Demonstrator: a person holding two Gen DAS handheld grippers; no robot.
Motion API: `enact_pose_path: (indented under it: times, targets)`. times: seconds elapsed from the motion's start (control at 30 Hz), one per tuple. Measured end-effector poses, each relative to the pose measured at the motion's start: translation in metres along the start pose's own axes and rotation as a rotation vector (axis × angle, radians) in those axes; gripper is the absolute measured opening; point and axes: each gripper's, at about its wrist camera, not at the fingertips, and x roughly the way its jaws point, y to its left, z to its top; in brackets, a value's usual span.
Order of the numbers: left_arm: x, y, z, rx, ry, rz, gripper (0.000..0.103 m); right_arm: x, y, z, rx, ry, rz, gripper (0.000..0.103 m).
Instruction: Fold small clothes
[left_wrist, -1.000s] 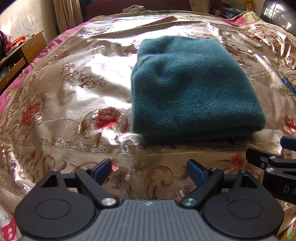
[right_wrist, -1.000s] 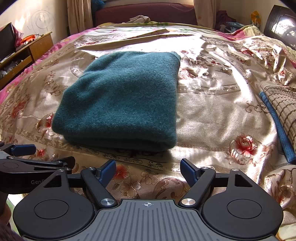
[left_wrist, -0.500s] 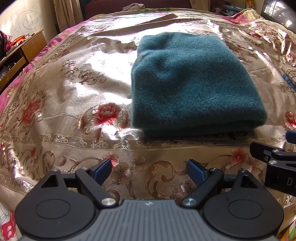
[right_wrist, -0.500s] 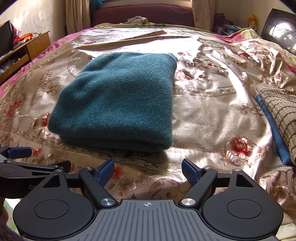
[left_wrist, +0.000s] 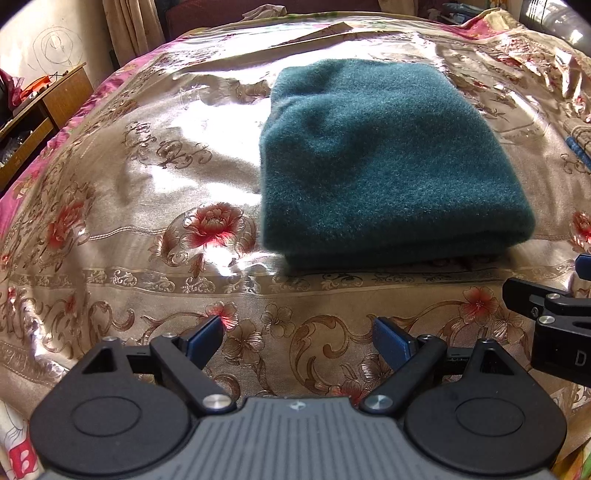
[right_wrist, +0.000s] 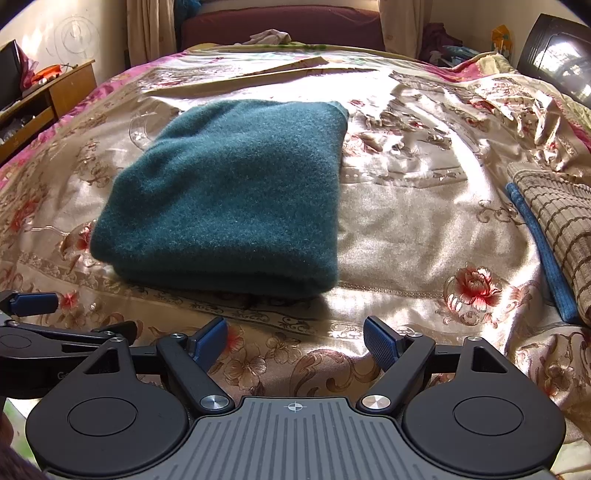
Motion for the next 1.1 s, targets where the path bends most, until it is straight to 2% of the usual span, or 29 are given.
enact_pose_path:
  times: [0.4,1.1]
  targets:
    - [0.0004,0.0025,-0.0005,-0.019,0.011,-0.024,0.092,-0.0007,0.0024,-0.0014,-0.001,0.001,0.003,0.082]
    - [-0.0012,-0.0030,-0.0023,-0.005,0.025,-0.020,0.092,-0.0020,0.0037,-0.0040,0.003,0.008,0.014,0.083]
